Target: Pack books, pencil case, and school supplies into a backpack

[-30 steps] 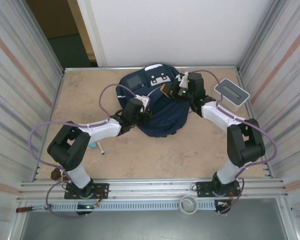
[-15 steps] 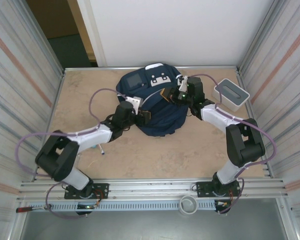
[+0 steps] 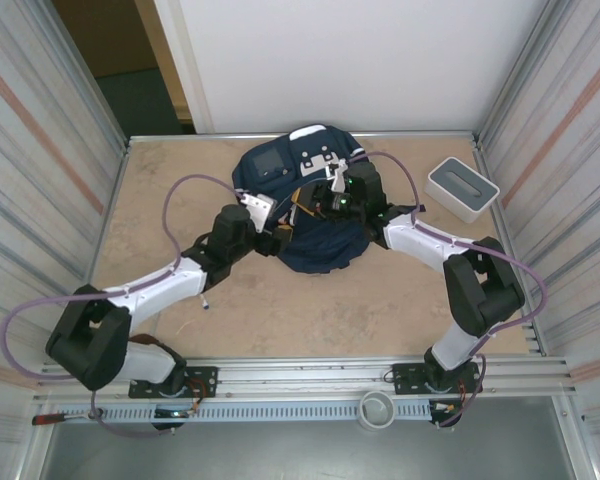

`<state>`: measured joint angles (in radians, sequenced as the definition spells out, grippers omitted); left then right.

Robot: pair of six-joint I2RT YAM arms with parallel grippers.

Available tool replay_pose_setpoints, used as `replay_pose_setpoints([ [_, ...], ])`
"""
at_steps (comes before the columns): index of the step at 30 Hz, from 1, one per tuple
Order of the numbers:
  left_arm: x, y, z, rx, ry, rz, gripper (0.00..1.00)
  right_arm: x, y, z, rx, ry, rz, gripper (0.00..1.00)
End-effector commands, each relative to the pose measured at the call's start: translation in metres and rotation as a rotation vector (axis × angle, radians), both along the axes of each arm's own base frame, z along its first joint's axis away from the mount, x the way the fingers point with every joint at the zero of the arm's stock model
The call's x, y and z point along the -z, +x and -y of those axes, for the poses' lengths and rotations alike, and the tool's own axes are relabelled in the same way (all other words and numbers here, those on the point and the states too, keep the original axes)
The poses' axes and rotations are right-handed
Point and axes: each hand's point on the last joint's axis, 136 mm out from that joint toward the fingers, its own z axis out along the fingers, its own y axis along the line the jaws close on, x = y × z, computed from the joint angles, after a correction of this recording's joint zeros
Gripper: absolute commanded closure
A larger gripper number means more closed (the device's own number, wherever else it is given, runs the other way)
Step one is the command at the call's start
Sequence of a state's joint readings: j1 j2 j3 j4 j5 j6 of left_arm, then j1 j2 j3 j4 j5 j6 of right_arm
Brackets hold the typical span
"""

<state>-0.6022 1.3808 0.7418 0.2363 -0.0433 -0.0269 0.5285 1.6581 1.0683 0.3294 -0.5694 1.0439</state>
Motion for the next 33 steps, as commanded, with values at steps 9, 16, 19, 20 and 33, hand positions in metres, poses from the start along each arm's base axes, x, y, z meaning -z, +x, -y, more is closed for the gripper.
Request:
replay_pose_setpoints([
  [9, -0.014, 0.068, 0.020, 0.005, 0.012, 0.085, 0.32, -0.014, 0.011, 0.019, 0.034, -0.049, 0.073, 0.75],
  [16, -0.028, 0.070, 0.012, 0.125, -0.075, 0.094, 0.87, -0.031, -0.005, 0.072, -0.005, -0.391, 0.417, 0.59],
  [19, -0.035, 0.065, 0.005, 0.199, -0.096, 0.099, 0.99, -0.034, -0.013, 0.088, -0.019, -0.695, 0.642, 0.45],
  [20, -0.037, 0.064, 0.003, 0.216, -0.094, 0.102, 1.00, -0.034, -0.014, 0.090, -0.036, -0.773, 0.704, 0.42],
  [33, -0.063, 0.070, -0.015, 0.317, -0.089, 0.080, 1.00, -0.013, 0.029, 0.036, -0.270, -1.061, 0.965, 0.24],
])
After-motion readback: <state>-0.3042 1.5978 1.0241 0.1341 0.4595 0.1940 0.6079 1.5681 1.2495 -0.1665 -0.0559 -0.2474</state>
